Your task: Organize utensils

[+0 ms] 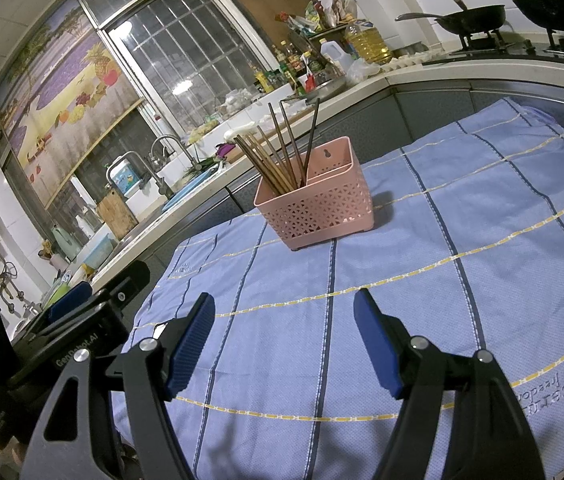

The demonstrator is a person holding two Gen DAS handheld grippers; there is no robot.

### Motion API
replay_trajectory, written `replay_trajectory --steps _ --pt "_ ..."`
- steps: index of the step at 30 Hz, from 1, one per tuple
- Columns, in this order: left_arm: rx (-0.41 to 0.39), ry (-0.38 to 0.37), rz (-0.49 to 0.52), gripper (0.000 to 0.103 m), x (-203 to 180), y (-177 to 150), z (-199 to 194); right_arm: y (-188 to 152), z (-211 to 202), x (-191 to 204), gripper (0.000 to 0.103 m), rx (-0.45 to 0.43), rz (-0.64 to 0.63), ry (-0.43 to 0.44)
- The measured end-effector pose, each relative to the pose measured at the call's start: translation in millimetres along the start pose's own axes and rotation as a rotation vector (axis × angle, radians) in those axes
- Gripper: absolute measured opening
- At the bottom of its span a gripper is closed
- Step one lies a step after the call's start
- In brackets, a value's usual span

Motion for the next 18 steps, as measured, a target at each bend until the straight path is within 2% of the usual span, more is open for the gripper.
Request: replay_trajectory --steps 18 --pt "0.001 -0.004 -0.001 0.097 -1.1 1.1 -0.7 -0.1 -1.7 2.1 0.072 0.001 0.001 -0.001"
Point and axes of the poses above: each gripper's, at about its wrist camera, not at the fingertips, and z roughly the way its jaws point, x to its left, y to its top, the point moved 5 cm from there along z, roughly the way its jaws point, and after that the axes turned 15 degrees about -y, right-handed, at the moved point
